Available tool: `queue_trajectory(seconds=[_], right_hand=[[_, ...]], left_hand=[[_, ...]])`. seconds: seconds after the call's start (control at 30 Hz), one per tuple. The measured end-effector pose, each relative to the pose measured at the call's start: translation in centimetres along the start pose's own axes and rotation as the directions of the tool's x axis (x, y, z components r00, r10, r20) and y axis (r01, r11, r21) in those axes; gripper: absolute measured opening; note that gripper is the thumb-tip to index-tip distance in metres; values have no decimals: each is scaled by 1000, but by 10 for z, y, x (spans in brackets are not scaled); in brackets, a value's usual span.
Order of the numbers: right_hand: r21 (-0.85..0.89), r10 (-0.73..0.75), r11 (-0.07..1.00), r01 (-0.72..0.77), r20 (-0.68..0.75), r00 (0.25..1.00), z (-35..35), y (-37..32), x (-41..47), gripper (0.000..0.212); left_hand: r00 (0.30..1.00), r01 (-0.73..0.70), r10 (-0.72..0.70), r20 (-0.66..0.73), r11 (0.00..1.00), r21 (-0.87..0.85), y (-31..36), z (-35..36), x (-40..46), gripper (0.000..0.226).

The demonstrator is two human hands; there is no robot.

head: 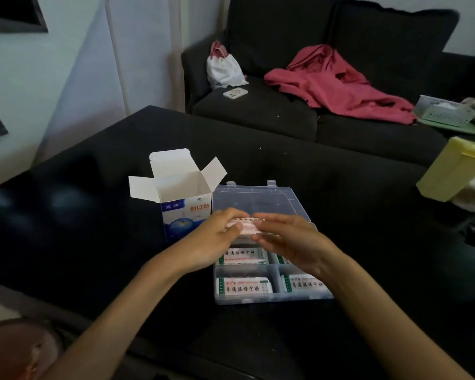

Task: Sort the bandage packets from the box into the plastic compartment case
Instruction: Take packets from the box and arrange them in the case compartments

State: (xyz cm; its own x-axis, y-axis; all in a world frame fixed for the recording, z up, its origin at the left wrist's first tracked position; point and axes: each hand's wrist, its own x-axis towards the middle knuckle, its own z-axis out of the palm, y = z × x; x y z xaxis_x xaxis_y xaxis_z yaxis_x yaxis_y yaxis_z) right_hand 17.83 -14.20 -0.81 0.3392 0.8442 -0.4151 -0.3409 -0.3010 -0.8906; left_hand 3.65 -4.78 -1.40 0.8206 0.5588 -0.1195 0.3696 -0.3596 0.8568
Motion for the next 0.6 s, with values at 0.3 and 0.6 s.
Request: queue_trajectory(seconds=[0.3, 0.6], right_hand=[[-323, -267, 911, 255, 9, 964, -6, -1, 2, 24], [-739, -420, 605, 294, 17, 907, -13, -1, 20, 17]], left_hand=[[964, 7, -90, -250, 948, -317, -9, -6, 6, 22], [907, -4, 140, -398, 946, 324, -21, -3, 13, 18]])
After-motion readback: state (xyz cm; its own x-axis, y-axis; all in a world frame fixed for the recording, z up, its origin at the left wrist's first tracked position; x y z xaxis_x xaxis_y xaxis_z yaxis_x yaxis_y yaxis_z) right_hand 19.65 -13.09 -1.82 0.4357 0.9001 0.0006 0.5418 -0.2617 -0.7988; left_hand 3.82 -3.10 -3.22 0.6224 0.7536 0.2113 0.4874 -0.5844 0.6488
